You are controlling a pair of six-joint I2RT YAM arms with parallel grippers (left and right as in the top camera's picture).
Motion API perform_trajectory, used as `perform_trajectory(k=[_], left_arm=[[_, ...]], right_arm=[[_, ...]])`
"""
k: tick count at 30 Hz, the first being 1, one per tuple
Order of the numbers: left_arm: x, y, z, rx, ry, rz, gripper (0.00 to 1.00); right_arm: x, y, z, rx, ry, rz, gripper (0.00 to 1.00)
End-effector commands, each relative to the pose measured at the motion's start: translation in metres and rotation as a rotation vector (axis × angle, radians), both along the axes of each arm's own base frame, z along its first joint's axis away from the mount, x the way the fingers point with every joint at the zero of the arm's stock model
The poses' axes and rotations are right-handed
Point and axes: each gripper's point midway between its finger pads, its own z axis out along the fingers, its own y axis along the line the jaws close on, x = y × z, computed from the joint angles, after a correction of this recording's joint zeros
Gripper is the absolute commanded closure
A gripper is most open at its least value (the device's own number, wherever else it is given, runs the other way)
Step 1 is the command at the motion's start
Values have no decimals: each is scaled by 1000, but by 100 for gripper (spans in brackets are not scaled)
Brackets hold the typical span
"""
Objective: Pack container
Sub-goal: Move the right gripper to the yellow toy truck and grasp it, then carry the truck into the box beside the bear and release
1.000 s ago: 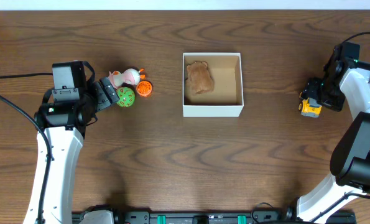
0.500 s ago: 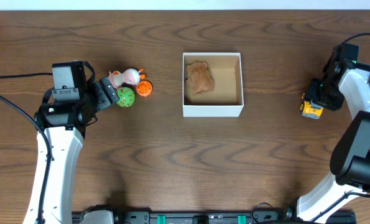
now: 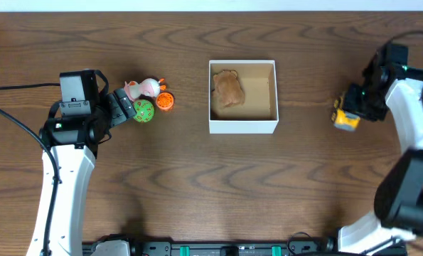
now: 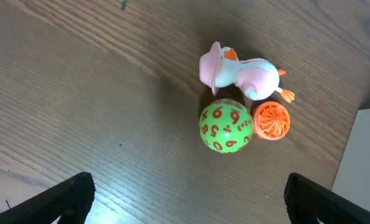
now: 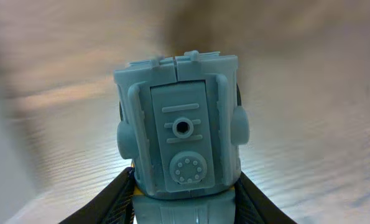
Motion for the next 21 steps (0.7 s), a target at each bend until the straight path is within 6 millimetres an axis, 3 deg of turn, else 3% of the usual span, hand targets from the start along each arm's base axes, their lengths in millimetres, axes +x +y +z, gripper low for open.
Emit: perform_trajectory(k=[1, 6, 9, 13, 19, 21], left_arm=[[3, 3, 4, 13, -8, 1, 2], [3, 3, 4, 12, -8, 0, 2], [3, 3, 4, 13, -8, 1, 2], [3, 3, 4, 13, -8, 1, 2], [3, 3, 4, 13, -8, 1, 2], [3, 3, 4, 13, -8, 1, 2]], right_arm=[[13, 56, 85, 70, -236, 114, 76], [5, 133, 149, 70, -443, 312, 73], [3, 175, 162, 70, -512, 423, 71], [6, 212, 153, -17, -540, 662, 69], [33, 221, 113, -206, -507, 931, 68], [44, 226, 99, -230, -509, 1005, 62]])
